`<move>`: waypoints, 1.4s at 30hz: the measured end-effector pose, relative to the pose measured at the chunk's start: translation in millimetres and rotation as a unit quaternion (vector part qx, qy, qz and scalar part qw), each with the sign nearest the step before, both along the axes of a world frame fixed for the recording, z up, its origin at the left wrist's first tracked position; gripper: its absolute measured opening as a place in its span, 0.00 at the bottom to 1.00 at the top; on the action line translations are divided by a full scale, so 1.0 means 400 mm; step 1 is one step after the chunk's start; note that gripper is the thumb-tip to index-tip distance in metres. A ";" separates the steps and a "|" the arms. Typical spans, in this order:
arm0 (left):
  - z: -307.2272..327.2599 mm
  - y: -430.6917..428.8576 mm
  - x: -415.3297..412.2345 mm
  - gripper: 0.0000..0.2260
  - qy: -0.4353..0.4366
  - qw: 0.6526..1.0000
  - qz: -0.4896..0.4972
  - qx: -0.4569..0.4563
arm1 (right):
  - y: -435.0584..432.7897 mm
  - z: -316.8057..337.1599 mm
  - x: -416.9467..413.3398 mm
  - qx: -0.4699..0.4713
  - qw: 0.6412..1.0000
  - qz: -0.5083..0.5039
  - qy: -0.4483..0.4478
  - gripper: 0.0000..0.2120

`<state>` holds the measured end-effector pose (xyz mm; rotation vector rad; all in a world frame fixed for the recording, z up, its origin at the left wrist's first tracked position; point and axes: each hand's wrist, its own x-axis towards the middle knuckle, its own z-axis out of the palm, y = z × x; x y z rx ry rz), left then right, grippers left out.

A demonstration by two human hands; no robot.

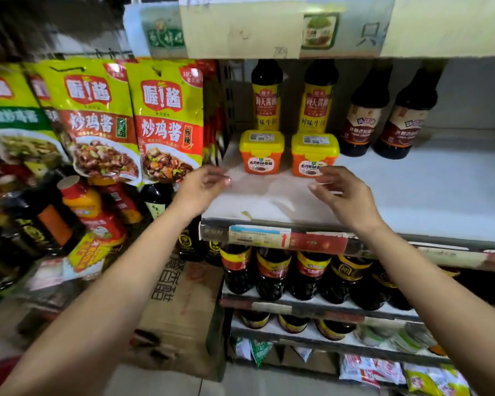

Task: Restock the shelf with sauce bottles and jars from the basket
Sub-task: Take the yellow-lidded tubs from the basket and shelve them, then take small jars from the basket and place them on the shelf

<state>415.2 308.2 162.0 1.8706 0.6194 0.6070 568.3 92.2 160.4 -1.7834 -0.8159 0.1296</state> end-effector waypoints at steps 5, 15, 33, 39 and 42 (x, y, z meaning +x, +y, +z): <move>0.008 -0.084 -0.109 0.05 -0.070 0.990 0.098 -0.072 | -0.002 0.013 -0.079 -0.008 0.992 0.125 0.017 0.09; -0.075 -0.283 -0.462 0.07 -0.070 0.956 0.252 -0.130 | 0.046 -0.069 -0.325 -0.031 0.931 0.357 0.062 0.09; -0.300 -0.424 -1.089 0.07 -0.060 0.829 0.518 -0.200 | 0.290 -0.298 -0.900 -0.189 0.807 0.548 0.115 0.10; -0.359 -0.430 -1.223 0.06 -0.087 0.764 0.588 -0.249 | 0.352 -0.350 -1.040 -0.222 0.784 0.563 0.139 0.08; -0.379 -0.424 -1.266 0.07 -0.110 0.726 0.617 -0.282 | 0.397 -0.373 -1.083 -0.229 0.779 0.566 0.146 0.08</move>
